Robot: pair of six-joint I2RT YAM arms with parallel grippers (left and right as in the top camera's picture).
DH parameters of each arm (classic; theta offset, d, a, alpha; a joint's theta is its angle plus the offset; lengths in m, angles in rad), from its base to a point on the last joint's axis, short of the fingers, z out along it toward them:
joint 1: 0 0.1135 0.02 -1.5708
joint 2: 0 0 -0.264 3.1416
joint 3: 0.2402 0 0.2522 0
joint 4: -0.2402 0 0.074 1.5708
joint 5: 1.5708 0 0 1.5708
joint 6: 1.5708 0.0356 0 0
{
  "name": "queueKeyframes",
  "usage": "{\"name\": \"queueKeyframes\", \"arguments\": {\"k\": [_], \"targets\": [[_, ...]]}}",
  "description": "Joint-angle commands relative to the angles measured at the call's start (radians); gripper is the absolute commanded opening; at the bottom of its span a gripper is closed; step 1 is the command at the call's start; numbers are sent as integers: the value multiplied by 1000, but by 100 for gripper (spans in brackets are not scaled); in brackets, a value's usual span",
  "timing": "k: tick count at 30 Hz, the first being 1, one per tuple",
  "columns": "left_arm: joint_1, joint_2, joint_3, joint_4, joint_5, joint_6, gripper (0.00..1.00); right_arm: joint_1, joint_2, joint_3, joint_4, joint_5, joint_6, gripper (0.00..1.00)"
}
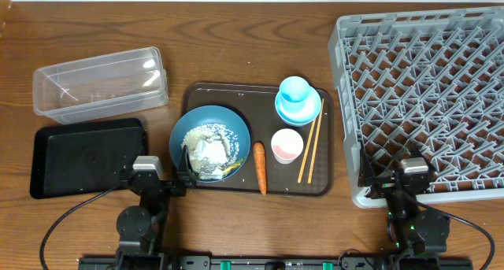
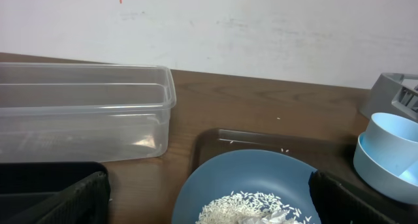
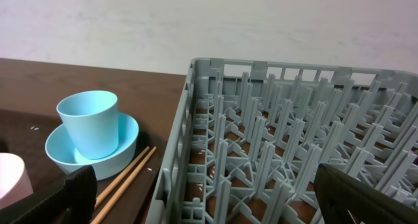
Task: Sort waste into correct bins and load items into the dishwasher rack
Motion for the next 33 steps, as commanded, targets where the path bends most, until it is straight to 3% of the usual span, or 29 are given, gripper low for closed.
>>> {"name": "queueKeyframes", "arguments": {"k": [1, 18, 23, 28, 33], "targets": [[4, -7, -14, -40, 3, 14, 98, 8, -5, -1, -4, -1, -8, 99], [4, -6, -14, -40, 3, 13, 98, 8, -5, -1, 7, -5, -7, 99], [4, 2, 0, -24, 11, -29, 98, 8, -5, 2, 4, -9, 92, 99], [4, 70, 121, -128, 11, -87, 98, 8, 8, 64, -47, -9, 137, 99], [4, 271, 364, -346, 21, -119, 98, 8, 101, 245, -226, -9, 161, 99]]}}
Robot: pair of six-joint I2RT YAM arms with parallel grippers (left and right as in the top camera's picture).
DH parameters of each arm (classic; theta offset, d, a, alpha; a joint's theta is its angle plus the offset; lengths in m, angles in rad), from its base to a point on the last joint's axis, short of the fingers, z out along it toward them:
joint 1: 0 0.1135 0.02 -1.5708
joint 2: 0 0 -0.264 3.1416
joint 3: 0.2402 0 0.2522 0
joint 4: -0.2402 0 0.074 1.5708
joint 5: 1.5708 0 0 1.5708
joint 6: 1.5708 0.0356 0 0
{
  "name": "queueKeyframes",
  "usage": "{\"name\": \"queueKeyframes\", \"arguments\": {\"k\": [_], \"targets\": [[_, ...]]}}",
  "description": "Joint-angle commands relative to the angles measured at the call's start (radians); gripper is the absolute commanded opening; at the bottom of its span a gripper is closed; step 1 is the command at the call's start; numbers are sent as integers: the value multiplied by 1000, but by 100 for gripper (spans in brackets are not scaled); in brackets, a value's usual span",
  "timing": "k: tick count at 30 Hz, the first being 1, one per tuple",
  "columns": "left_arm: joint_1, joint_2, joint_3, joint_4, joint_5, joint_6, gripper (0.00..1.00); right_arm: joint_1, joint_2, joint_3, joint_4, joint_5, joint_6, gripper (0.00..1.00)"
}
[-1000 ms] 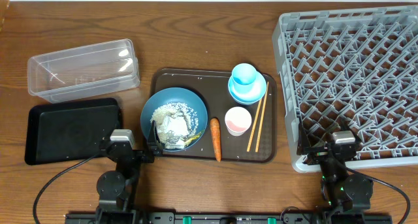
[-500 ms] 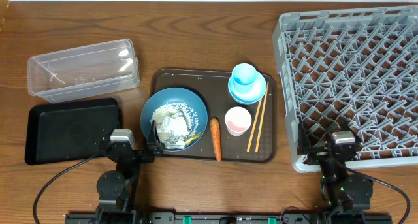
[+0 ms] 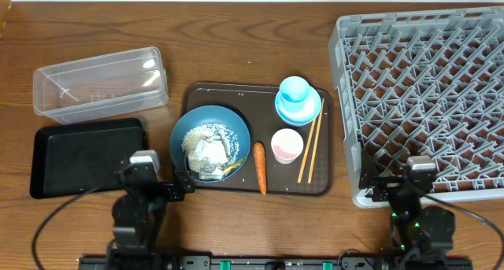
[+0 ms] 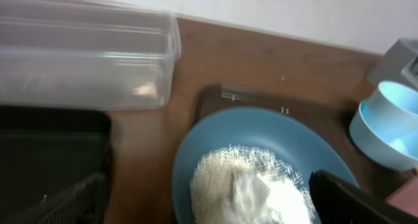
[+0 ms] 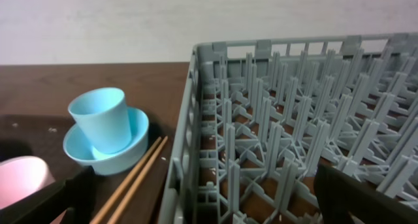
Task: Sort waste into correct bins and load items into the dishwasher rack
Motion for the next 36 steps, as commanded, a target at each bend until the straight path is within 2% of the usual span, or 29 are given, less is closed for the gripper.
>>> {"name": "queueKeyframes", "arguments": {"k": [1, 9, 13, 15, 22, 24, 27, 36], "targets": [[4, 135, 184, -84, 25, -37, 98, 8, 74, 150, -75, -8, 40, 99], [3, 561, 578, -391, 122, -37, 98, 8, 423, 540, -434, -8, 35, 99], [3, 712, 719, -553, 122, -37, 98, 8, 622, 735, -650, -8, 35, 99], [3, 771, 761, -600, 119, -37, 98, 8, 701, 798, -698, -10, 33, 99], [3, 880, 768, -591, 123, -38, 98, 8, 838, 844, -729, -30, 32, 99], [3, 908, 768, -570, 169, -39, 98, 8, 857, 844, -729, -31, 32, 99], [3, 956, 768, -540, 249, -39, 98, 8, 875, 844, -729, -31, 32, 99], [-16, 1146, 767, -531, 252, -38, 98, 8, 882, 844, -732, -31, 32, 99]]}}
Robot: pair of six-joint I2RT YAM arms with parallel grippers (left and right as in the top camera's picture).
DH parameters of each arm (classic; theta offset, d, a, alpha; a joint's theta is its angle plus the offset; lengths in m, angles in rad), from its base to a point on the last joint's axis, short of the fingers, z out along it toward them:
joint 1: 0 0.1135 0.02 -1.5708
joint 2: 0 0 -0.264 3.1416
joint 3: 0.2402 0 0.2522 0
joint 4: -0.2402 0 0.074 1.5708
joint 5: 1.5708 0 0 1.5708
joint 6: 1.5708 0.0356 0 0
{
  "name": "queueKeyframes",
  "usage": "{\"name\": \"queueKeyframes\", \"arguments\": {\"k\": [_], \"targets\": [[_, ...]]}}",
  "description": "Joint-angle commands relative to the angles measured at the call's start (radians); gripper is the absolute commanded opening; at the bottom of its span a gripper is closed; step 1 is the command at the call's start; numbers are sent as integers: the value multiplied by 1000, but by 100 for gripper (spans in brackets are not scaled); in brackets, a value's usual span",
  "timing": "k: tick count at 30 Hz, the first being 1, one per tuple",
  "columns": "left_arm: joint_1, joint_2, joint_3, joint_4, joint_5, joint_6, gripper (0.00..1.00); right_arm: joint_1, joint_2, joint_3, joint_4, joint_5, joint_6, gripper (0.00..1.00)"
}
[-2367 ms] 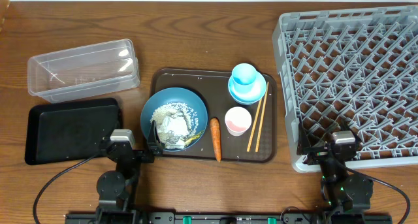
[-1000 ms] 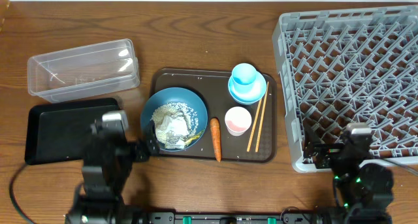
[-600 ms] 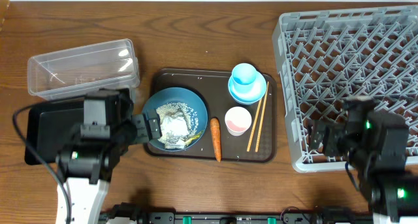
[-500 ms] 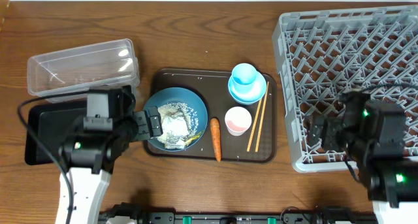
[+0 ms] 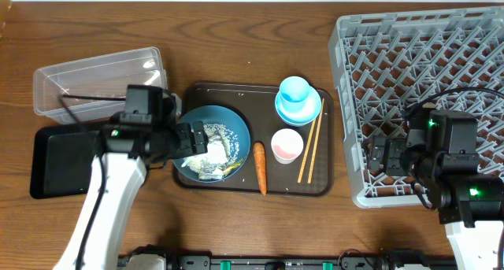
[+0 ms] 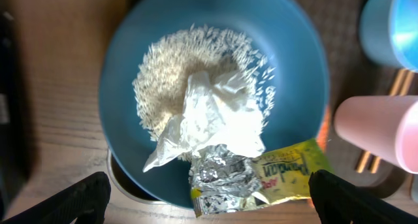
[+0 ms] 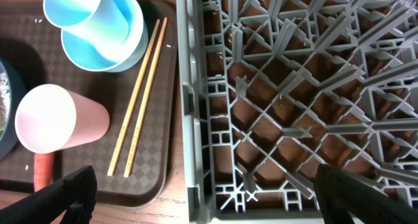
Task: Sort waste into correct bins and load items into the dishwasher rack
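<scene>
A blue plate (image 5: 235,126) on the brown tray (image 5: 236,92) holds rice (image 6: 171,74), a crumpled white tissue (image 6: 219,116) and a yellow foil wrapper (image 6: 264,178). My left gripper (image 5: 194,137) hangs open above the plate's left side, nothing between its fingers (image 6: 81,199). Beside the plate lie a carrot (image 5: 259,166), a pink cup (image 5: 287,145), chopsticks (image 5: 309,150) and a blue cup in a blue bowl (image 5: 296,92). My right gripper (image 5: 386,155) is open over the front left corner of the grey dishwasher rack (image 5: 425,65).
A clear plastic tub (image 5: 98,85) stands at the back left, a black bin (image 5: 71,156) in front of it. The right wrist view shows the rack's wall (image 7: 189,100) close to the tray's right rim.
Both arms have risen from the table's front edge. The left gripper now looks straight down on the plate; the right now looks down on the rack's corner and the tray. Nothing was taken.
Both grippers sat low and open at the front edge, looking level across the table. Then both wrist views had tilted slightly downward. Now the left is over the plate and the right over the rack's corner; all objects lie where they were.
</scene>
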Motion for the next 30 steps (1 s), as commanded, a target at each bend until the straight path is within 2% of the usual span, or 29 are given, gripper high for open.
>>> {"name": "queueKeyframes", "arguments": {"k": [1, 6, 11, 13, 16, 18, 21, 22, 30], "targets": [[-23, 71, 22, 4, 18, -10, 98, 8, 0, 20, -4, -8, 6, 99], [-79, 183, 22, 31, 14, -10, 99, 8, 0, 20, -3, -8, 6, 99], [-108, 272, 22, 37, -46, -10, 89, 8, 0, 20, -4, -8, 5, 99], [-110, 303, 22, 39, -49, -10, 78, 8, 0, 20, -4, -8, 5, 99], [-110, 330, 22, 49, -49, -10, 56, 8, 0, 20, -4, -8, 6, 99], [-110, 333, 22, 61, -49, -10, 39, 8, 0, 20, -5, -8, 6, 99], [-109, 325, 23, 84, -51, -10, 9, 8, 0, 20, -9, -8, 6, 99], [-109, 319, 25, 85, -54, -10, 6, 8, 0, 20, -11, -8, 6, 99], [-103, 192, 80, 46, -111, -9, 6, 8, 0, 20, -15, -8, 5, 99]]}}
